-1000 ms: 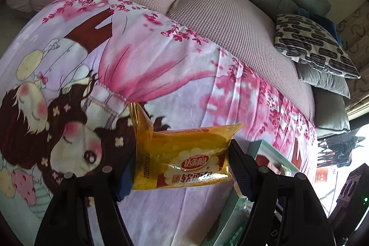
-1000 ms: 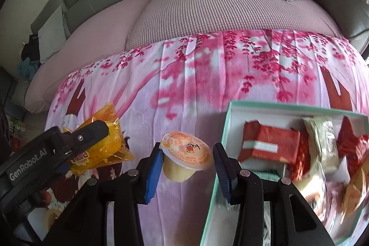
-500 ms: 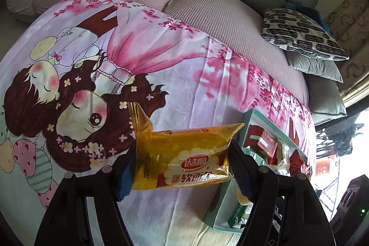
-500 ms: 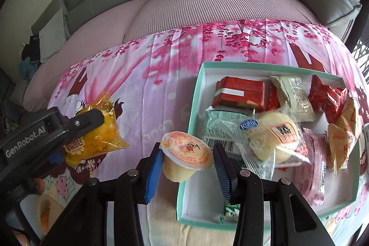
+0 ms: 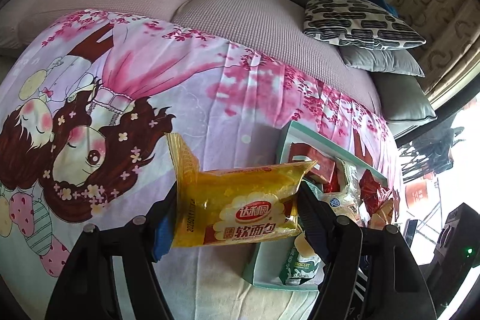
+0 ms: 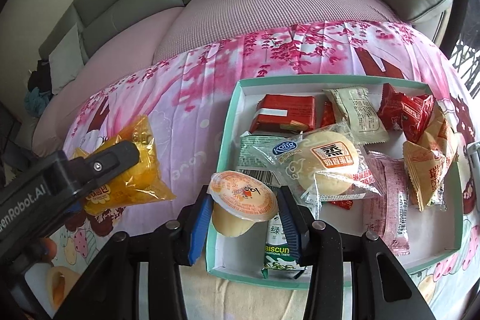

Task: Organize snacks
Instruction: 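Carry the yellow pack and jelly cup over the tray, then lower the yellow pack and jelly cup into the tray and open both tools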

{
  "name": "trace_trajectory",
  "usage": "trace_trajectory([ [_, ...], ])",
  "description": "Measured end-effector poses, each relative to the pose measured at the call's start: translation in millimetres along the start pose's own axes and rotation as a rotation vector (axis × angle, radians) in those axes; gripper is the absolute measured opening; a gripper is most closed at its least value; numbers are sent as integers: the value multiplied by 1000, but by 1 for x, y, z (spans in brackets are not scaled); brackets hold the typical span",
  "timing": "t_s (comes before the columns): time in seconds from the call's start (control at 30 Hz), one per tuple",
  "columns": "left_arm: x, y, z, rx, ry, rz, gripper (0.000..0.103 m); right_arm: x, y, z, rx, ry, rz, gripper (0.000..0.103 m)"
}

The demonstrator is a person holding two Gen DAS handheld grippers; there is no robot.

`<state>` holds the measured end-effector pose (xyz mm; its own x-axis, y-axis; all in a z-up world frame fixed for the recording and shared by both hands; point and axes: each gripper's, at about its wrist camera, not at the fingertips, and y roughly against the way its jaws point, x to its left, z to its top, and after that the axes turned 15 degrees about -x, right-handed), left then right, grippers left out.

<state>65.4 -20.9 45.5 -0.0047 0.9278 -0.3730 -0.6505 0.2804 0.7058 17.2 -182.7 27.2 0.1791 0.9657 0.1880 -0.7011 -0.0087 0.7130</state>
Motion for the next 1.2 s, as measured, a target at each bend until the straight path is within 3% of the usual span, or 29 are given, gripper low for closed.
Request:
trace_trajectory([
  [0.33, -14, -3, -7, 13, -39, -28, 74, -32, 21, 16, -59, -67, -23, 47],
  [0.67, -42, -28, -31, 87, -160, -36, 74, -49, 34, 25, -91, -103, -32, 47],
  [0.9, -60, -37, -46, 107, -272, -38, 74, -94, 51, 31, -145, -177, -159, 47],
  [1.2, -83, -40, -64, 115, -403, -49, 74, -123, 50, 19, -103, -213, -210, 47],
])
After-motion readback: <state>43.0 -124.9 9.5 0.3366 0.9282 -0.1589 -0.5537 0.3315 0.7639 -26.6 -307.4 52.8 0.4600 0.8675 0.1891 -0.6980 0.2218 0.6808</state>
